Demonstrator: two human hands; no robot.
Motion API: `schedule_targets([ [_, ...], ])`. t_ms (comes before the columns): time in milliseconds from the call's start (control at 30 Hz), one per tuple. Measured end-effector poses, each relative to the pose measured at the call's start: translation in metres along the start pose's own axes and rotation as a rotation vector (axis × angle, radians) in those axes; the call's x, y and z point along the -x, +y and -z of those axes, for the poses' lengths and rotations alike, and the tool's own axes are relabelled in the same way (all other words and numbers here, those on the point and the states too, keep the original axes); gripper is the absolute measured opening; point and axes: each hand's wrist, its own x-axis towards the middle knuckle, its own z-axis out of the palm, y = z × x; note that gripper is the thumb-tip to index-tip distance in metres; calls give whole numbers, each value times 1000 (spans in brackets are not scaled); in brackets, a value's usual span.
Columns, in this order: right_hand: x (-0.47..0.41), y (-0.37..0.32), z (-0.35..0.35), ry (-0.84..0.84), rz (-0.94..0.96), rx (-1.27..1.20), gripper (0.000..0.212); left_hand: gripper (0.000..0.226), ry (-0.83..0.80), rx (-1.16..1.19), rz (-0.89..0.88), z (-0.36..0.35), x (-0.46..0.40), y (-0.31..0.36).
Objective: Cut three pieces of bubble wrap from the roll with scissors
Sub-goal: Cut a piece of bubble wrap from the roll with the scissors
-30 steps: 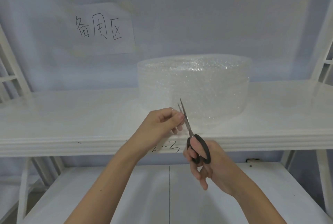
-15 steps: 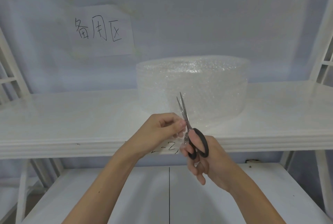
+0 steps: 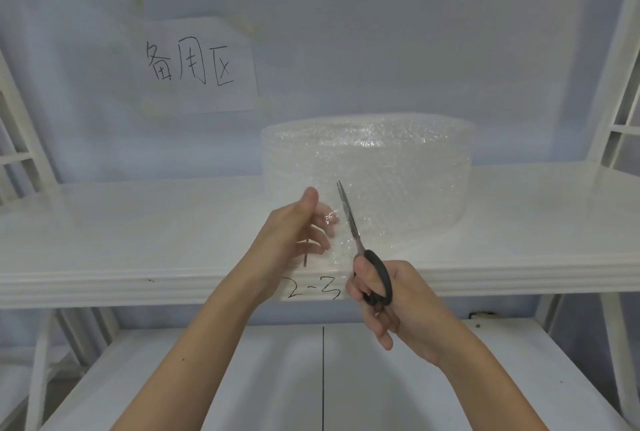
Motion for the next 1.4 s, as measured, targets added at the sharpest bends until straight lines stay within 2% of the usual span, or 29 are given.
schedule_targets([
  [167,0,-1,2,-9,-1,17,46,31,121,-131,-160,-4,-5,13],
  [300,3,-3,3,-31,3,1,49,27,124,-222,-196,-8,-7,18],
  [633,10,-6,4,-90,8,-2,41,34,112,-158,-135,-17,-4,13],
  [800,3,-13,8,-88,28,15,55,34,78,-127,-138,-18,-2,15],
  [1133,-6,-15,10,-112,64,34,43,35,139,-60,-115,-22,0,19],
  [1400,-4,-15,12,-146,65,-1,45,33,61,-148,-148,-19,1,20],
])
